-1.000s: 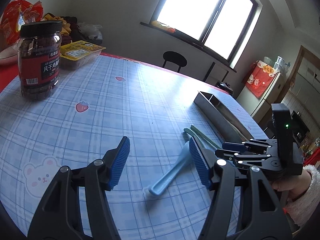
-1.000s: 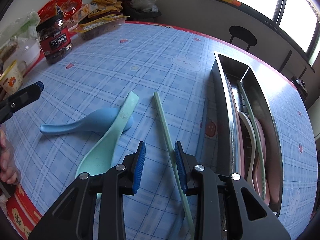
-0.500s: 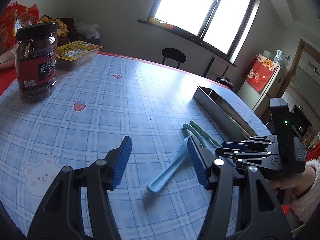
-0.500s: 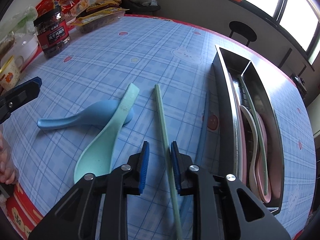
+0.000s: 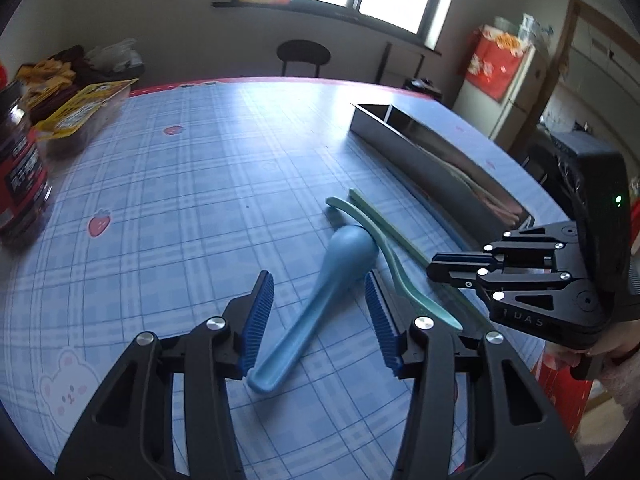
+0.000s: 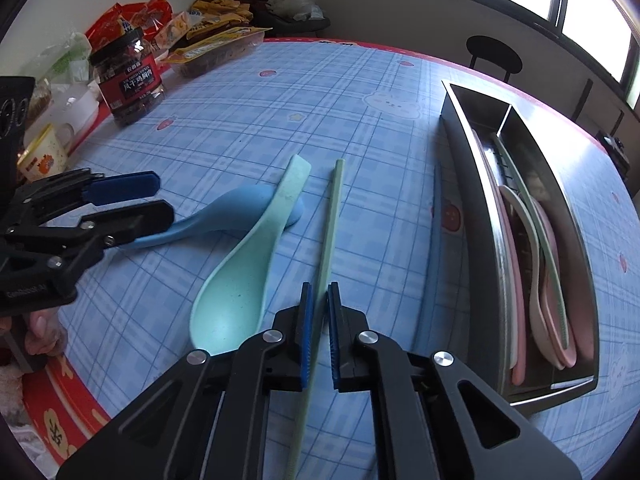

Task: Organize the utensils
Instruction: 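Close the left gripper on the blue spoon handle while the right closes on the green chopstick, then lift the blue spoon and green chopstick and carry them over the tray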

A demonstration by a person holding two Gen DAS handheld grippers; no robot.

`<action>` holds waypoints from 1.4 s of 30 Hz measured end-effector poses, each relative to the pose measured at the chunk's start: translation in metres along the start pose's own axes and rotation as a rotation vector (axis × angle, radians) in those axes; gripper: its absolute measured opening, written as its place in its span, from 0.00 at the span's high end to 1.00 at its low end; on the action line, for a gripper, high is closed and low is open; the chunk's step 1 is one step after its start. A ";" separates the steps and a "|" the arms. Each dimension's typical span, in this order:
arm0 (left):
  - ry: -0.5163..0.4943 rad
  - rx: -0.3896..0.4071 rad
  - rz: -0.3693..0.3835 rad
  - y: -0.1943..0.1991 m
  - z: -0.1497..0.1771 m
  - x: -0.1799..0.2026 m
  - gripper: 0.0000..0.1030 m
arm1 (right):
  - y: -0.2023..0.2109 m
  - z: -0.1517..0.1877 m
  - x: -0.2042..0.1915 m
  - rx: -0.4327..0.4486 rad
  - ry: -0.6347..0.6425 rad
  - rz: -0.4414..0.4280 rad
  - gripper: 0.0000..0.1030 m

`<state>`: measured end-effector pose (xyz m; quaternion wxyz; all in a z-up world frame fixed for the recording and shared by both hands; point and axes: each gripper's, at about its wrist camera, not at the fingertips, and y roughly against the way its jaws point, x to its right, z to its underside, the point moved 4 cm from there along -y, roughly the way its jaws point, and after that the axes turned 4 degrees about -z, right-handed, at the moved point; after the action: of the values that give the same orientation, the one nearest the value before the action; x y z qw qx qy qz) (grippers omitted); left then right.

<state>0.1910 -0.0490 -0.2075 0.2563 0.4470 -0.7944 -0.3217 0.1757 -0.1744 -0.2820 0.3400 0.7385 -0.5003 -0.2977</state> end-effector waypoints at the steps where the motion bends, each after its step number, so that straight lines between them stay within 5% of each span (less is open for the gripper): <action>1: -0.028 -0.018 -0.016 -0.002 0.000 0.002 0.57 | 0.001 0.001 -0.001 0.005 -0.002 -0.005 0.92; 3: -0.102 -0.059 -0.068 -0.008 -0.002 0.008 0.63 | 0.002 0.004 -0.004 0.014 0.003 -0.007 0.92; 16: -0.414 -0.107 -0.199 -0.026 -0.003 0.031 0.63 | 0.005 0.012 -0.008 0.076 0.003 -0.004 0.92; 26: -0.551 -0.101 -0.280 -0.037 0.001 0.049 0.64 | 0.005 0.013 -0.003 0.098 -0.026 -0.035 0.92; 32: -0.628 -0.086 -0.331 -0.040 0.006 0.053 0.81 | 0.005 0.013 -0.002 0.105 -0.037 -0.048 0.92; 35: -0.547 -0.073 -0.279 -0.035 0.001 0.046 0.84 | 0.006 0.015 0.000 0.107 -0.043 -0.056 0.93; 37: -0.373 -0.091 -0.165 -0.031 -0.010 0.028 0.85 | 0.006 0.015 0.000 0.108 -0.046 -0.060 0.92; 42: -0.057 -0.111 -0.021 -0.025 -0.017 -0.017 0.90 | 0.006 0.015 0.000 0.109 -0.053 -0.066 0.93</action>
<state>0.2248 -0.0492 -0.2166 0.2545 0.4310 -0.7775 -0.3807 0.1611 -0.1788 -0.2858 0.2760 0.7640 -0.4999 -0.3006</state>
